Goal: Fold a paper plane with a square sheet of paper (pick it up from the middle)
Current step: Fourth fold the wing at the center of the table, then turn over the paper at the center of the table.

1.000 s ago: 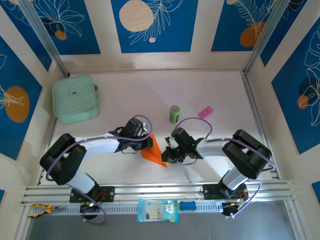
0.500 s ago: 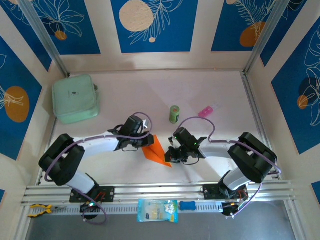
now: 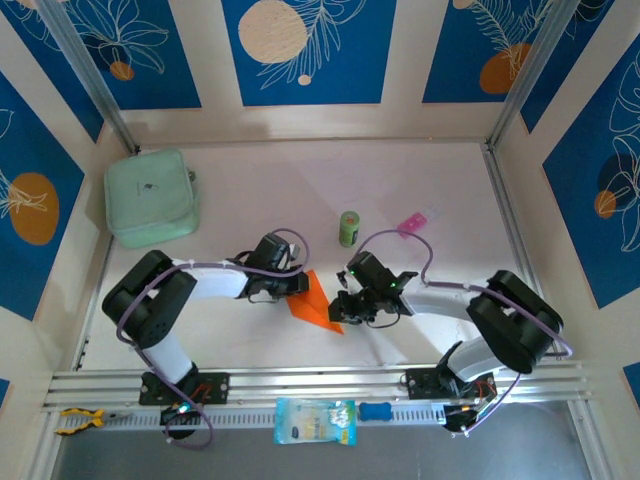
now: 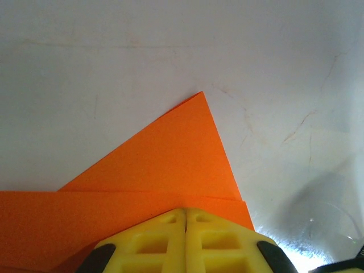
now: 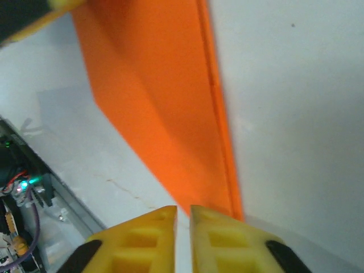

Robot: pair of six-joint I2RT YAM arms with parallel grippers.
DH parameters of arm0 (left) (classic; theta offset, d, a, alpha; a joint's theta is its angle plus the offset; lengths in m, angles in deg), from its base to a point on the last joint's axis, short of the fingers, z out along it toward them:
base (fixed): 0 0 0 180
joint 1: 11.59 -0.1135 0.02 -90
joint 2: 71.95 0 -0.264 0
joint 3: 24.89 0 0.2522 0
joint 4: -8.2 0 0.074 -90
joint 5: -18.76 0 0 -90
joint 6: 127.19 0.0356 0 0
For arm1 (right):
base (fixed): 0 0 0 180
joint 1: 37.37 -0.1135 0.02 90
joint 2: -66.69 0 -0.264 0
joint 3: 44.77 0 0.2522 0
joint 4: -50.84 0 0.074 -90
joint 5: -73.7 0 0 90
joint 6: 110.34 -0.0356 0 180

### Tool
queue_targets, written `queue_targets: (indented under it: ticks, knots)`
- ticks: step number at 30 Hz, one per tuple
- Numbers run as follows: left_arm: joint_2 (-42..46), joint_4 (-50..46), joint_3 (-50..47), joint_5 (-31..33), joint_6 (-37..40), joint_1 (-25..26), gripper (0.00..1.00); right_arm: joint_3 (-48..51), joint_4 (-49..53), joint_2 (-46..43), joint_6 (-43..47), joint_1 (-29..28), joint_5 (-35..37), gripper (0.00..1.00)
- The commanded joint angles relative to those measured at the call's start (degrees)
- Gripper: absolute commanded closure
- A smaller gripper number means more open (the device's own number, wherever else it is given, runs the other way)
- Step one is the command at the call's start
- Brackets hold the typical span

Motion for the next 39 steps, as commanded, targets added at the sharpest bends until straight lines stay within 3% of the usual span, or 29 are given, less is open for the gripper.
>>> queue_targets:
  ticks: [1, 6, 11, 39]
  knots:
    - [-1.03, 0.09, -2.16, -0.64, -0.84, -0.53, 0.93, -1.0, 3.74, -4.93, -1.78, 0.04, 1.7, 0.79]
    - [0.1, -0.27, -2.72, -1.54, -0.77, -1.03, 0.93, 1.42, 7.42, -10.24, -7.16, 0.25, 4.29, 0.67]
    - [0.72, 0.26, -3.16, -2.13, -1.69, -1.2, 0.93, 4.35, 7.44, -12.04, -10.81, -0.1, 3.17, 0.63]
    - [0.92, 2.14, -4.56, -4.56, -3.94, -2.8, 0.94, 10.06, -0.21, -8.53, -16.25, -0.87, -1.76, 0.68]
